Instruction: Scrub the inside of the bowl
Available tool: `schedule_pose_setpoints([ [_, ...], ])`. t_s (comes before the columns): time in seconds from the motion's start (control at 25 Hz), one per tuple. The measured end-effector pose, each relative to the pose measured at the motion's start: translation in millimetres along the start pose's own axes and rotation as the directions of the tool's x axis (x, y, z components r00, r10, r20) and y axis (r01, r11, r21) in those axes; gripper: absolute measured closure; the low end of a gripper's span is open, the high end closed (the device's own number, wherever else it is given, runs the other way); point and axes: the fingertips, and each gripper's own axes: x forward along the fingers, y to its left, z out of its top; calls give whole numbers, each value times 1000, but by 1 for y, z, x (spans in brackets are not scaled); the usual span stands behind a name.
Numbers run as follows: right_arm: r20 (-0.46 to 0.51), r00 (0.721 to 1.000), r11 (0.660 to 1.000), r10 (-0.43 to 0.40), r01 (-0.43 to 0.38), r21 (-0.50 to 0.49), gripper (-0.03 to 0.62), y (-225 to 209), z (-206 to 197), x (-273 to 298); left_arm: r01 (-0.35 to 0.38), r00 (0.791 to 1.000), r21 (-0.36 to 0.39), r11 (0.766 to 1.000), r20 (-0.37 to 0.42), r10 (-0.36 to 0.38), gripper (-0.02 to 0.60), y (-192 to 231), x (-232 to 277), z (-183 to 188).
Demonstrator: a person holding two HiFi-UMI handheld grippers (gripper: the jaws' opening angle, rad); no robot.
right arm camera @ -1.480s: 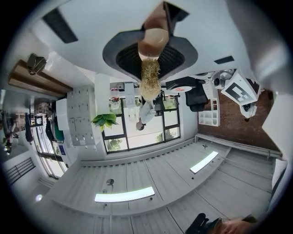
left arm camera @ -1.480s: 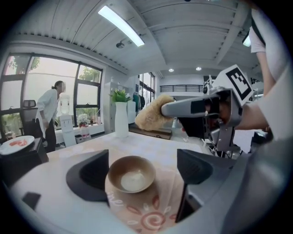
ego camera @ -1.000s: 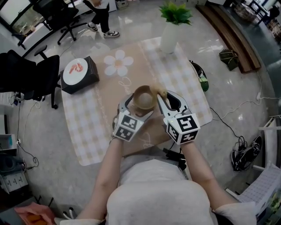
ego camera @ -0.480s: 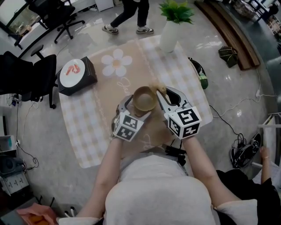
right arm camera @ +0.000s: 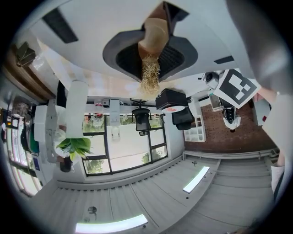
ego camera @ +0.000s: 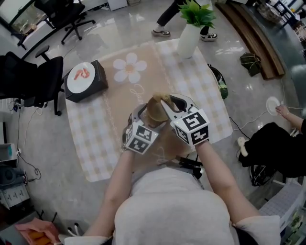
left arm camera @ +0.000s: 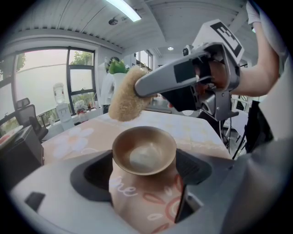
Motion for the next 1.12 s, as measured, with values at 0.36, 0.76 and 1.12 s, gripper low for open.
schedule_pose_setpoints([
  [0.36, -115, 983, 990, 140, -142, -12, 507, 18, -11, 34, 1, 1000, 2, 1000, -12, -1, 151, 0, 0, 0],
  [0.76, -168, 978, 992, 124, -129, -18, 508, 2, -18, 40, -2, 1000, 7, 1000, -20, 2, 150, 0, 0, 0],
  [1.12, -174, 982, 997, 76, -78, -3, 508, -22, -20, 30, -7, 1000, 11, 1000, -25, 7, 150, 0, 0, 1],
])
